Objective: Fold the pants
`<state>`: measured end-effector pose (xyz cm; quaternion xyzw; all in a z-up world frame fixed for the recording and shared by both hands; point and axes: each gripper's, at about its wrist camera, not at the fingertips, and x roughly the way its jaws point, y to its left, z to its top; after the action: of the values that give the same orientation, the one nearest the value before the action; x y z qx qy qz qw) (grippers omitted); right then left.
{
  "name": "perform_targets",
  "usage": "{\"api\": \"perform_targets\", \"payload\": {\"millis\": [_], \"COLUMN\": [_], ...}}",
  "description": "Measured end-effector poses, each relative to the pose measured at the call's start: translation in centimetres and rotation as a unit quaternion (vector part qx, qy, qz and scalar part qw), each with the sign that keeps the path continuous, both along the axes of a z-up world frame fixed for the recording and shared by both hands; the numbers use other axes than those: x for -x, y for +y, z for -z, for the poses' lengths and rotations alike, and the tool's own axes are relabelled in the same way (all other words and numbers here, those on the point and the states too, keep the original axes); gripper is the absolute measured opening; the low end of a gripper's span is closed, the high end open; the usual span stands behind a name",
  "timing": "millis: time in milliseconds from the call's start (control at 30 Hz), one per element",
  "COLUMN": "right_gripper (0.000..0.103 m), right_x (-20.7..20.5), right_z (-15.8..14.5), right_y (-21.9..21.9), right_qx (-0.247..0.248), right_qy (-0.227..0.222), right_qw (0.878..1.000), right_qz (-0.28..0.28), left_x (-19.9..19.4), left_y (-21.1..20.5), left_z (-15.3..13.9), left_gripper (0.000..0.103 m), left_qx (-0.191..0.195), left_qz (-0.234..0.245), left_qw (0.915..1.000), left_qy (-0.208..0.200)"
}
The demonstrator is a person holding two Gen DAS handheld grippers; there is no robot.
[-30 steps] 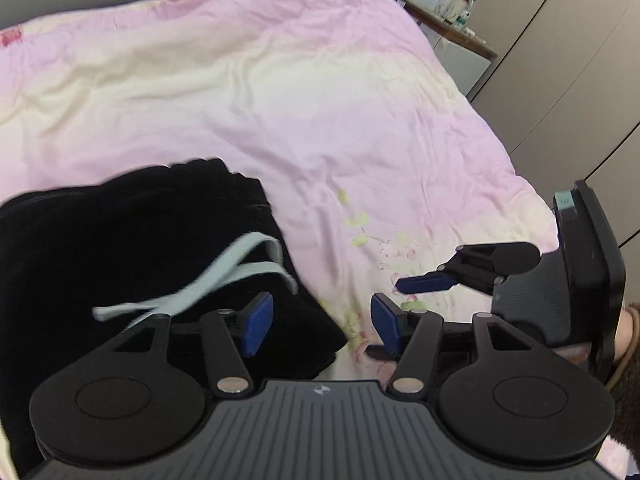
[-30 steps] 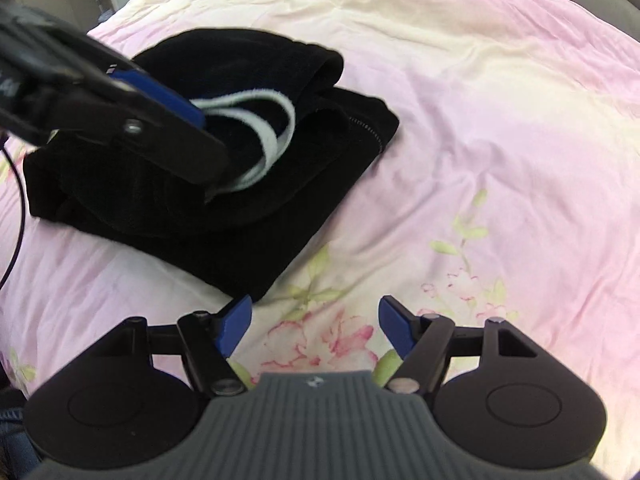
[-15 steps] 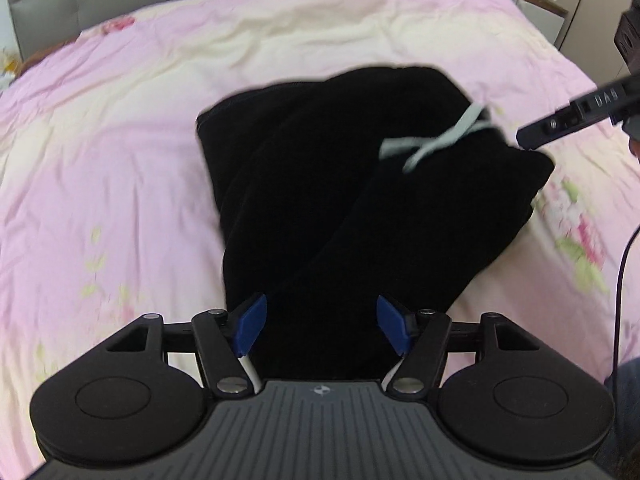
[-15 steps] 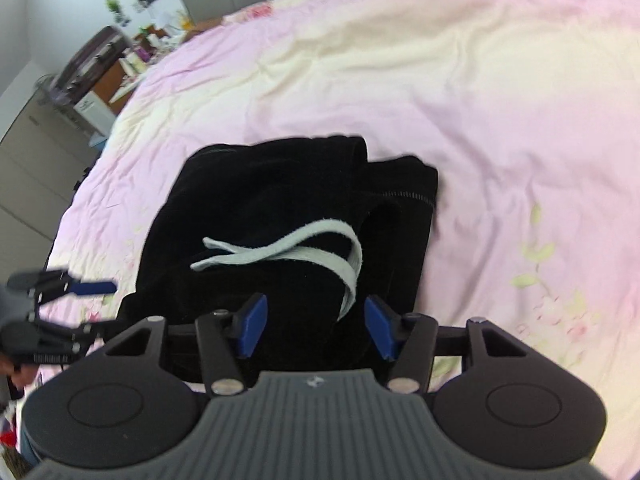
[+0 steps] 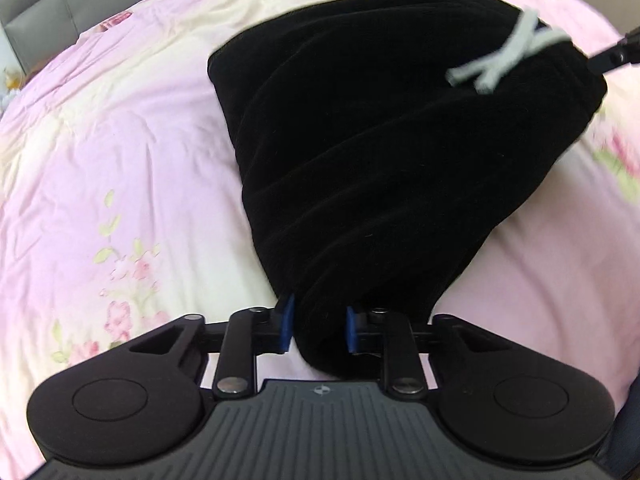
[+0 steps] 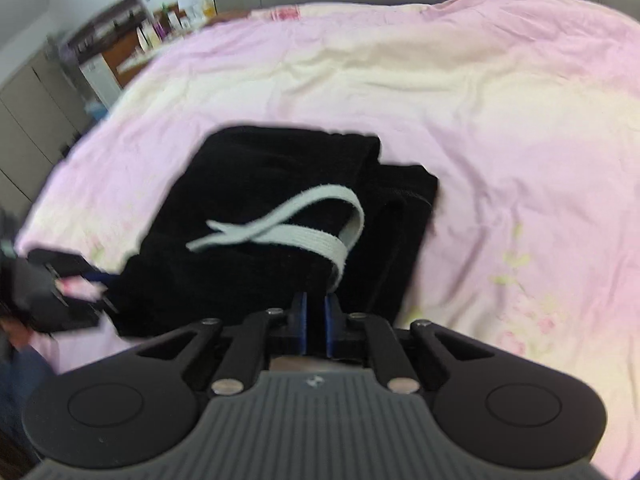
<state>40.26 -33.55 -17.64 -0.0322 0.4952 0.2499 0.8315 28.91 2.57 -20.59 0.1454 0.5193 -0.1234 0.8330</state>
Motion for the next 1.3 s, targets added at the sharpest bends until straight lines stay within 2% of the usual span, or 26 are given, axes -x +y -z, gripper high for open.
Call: {"api": "perform_targets", "payload": {"millis": [133, 200, 233, 267, 367, 433, 500, 533, 600, 633, 667, 733, 833, 900, 933, 1067, 1267, 1300], "right_gripper": [0.0, 0.0, 0.0, 0.0, 0.0, 0.0, 0.0, 0.002, 0.003, 0.008, 0.019, 0.035, 0.038, 0.046, 0.05, 0.055, 0.056, 0.053], "right_x": [1.5, 1.6, 1.8, 2.0, 2.7, 2.7, 2.5, 2.3, 1.7, 1.3, 0.9, -0.2, -2.3, -3.9, -4.9, -8.4, -12.0, -12.2], "right_z": [5.6, 7.9, 9.3, 10.4, 10.3, 9.3, 8.2, 7.4, 5.9, 5.2, 4.4, 3.2, 2.1, 1.8, 1.8, 3.1, 8.4, 9.1], "right_y": [-0.3, -0.4, -0.8, -1.7, -4.1, -4.6, -4.6, -4.6, -4.4, -4.2, -3.9, -3.7, -3.4, -3.1, -2.9, -2.2, -2.6, -2.7], "right_qx": [0.045, 0.098, 0.126, 0.127, 0.078, 0.062, 0.054, 0.044, 0.021, 0.01, -0.001, -0.032, -0.092, -0.119, -0.13, -0.153, -0.213, -0.228], "right_qy": [0.02, 0.025, 0.034, 0.048, 0.057, 0.056, 0.047, 0.043, 0.033, 0.028, 0.022, 0.013, 0.016, 0.021, 0.025, 0.049, 0.13, 0.137], "right_qw": [0.999, 0.994, 0.99, 0.989, 0.992, 0.993, 0.995, 0.995, 0.996, 0.997, 0.997, 0.995, 0.989, 0.984, 0.982, 0.974, 0.943, 0.936], "right_qz": [0.021, 0.039, 0.044, 0.053, 0.083, 0.079, 0.073, 0.073, 0.074, 0.075, 0.078, 0.091, 0.114, 0.129, 0.135, 0.159, 0.221, 0.231], "left_x": [0.9, 1.4, 1.5, 1.6, 2.0, 2.0, 2.2, 2.3, 2.4, 2.2, 1.8, 0.7, -2.2, -4.2, -5.1, -8.4, -9.0, -9.3], "left_y": [-0.4, -0.1, 0.3, 0.8, 1.4, 1.2, 1.2, 1.6, 2.5, 3.4, 4.1, 5.4, 6.1, 6.6, 7.2, 7.1, 6.8, 6.9], "left_z": [0.4, 0.4, 0.2, 0.0, -0.7, -1.1, -1.3, -1.3, -2.1, -2.9, -3.8, -5.6, -7.2, -7.7, -7.4, -6.9, -5.0, -4.5], "left_gripper": [0.021, 0.015, 0.014, 0.013, 0.012, 0.01, 0.001, 0.001, 0.001, 0.003, 0.006, 0.013, 0.021, 0.024, 0.026, 0.031, 0.032, 0.033], "left_qx": [-0.025, -0.036, -0.03, -0.017, -0.006, -0.017, -0.032, -0.042, -0.049, -0.034, -0.009, 0.04, 0.082, 0.113, 0.125, 0.14, 0.153, 0.154], "left_qz": [0.023, 0.03, 0.025, 0.019, 0.019, 0.031, 0.041, 0.043, 0.036, 0.022, 0.008, -0.023, -0.063, -0.085, -0.094, -0.116, -0.124, -0.126], "left_qw": [0.9994, 0.9988, 0.9991, 0.9995, 0.9992, 0.9982, 0.9958, 0.9942, 0.9952, 0.9967, 0.998, 0.9982, 0.9946, 0.9899, 0.9877, 0.983, 0.9804, 0.9799], "left_qy": [0.008, 0.012, 0.016, 0.021, 0.035, 0.048, 0.076, 0.089, 0.077, 0.07, 0.062, 0.038, 0.006, -0.006, -0.011, -0.023, -0.012, -0.01]}}
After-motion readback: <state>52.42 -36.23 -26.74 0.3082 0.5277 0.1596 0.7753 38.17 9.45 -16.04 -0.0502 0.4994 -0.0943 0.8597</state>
